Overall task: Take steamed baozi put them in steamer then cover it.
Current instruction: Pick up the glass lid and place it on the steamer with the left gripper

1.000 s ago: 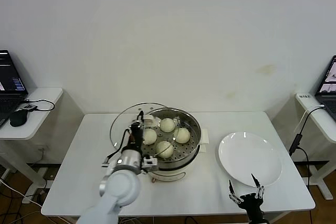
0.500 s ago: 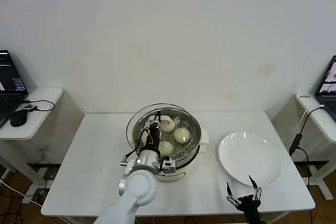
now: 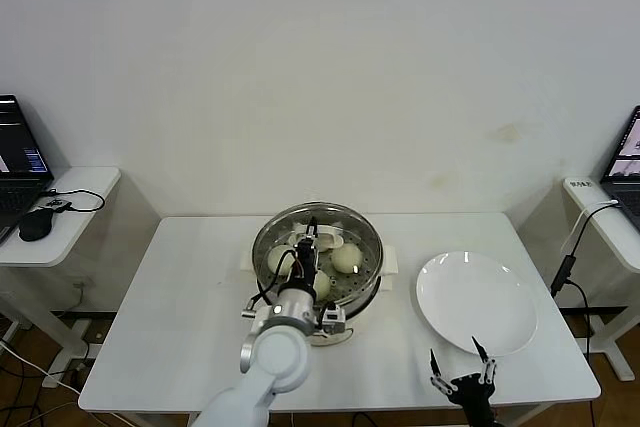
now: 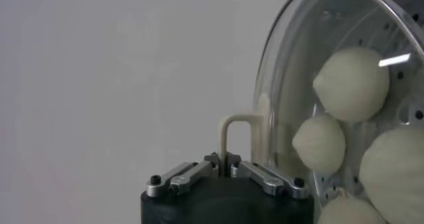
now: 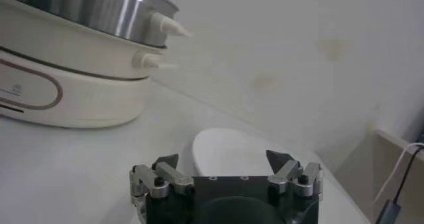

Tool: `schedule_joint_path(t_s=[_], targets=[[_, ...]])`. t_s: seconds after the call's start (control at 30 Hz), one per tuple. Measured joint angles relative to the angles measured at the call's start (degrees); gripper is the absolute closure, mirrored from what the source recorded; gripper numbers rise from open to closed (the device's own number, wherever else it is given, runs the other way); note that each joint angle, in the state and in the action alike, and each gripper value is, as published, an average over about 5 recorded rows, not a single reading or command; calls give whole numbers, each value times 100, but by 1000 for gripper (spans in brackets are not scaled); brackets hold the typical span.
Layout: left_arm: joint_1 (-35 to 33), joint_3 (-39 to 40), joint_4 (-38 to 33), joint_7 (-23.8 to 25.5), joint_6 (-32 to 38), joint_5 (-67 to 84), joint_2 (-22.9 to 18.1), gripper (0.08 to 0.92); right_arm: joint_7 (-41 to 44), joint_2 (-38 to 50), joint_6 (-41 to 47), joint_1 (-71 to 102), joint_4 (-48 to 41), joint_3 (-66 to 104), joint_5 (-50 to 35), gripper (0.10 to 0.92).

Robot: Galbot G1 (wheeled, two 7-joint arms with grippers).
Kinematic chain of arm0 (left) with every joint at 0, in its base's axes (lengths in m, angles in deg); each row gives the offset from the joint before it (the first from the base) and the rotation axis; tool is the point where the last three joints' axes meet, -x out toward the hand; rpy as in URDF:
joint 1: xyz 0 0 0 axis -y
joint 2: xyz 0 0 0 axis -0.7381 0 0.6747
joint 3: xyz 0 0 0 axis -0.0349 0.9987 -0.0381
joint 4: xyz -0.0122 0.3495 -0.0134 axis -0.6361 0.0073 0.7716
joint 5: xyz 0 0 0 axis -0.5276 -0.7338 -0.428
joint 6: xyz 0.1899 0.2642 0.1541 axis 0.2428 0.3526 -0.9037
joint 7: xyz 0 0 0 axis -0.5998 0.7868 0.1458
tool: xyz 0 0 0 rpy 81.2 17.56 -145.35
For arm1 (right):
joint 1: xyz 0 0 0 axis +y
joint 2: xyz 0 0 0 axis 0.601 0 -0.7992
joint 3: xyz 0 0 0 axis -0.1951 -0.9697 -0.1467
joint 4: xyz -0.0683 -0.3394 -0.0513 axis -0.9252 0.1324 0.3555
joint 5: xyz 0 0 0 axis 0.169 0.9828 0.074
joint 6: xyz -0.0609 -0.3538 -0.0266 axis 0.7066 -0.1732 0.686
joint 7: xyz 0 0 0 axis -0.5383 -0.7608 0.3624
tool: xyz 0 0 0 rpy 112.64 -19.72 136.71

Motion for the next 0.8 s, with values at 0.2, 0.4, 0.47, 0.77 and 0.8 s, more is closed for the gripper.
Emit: schedule_joint_path(t_s=[0.2,0.4,0.47,0.77,0.8], targets=[[22,36,121,-36,32,-28,-68,872,5,7,-2,1,-23,-3,3,202],[27,18,232,-80,64,-52,-95,872,11,19,-7,0,-52,-5,4,203],[17,4,257,-90,75,-56,-94,872,13,23,-11,1,-60,-5,4,202],[-33,-32,303,-148,100,-64,-131,872,25,31,-20,-4,-85,-44,16,202],[-38,-34,305,-154,105,-63,-142,872,27,31,-20,-4,-85,-51,19,202]])
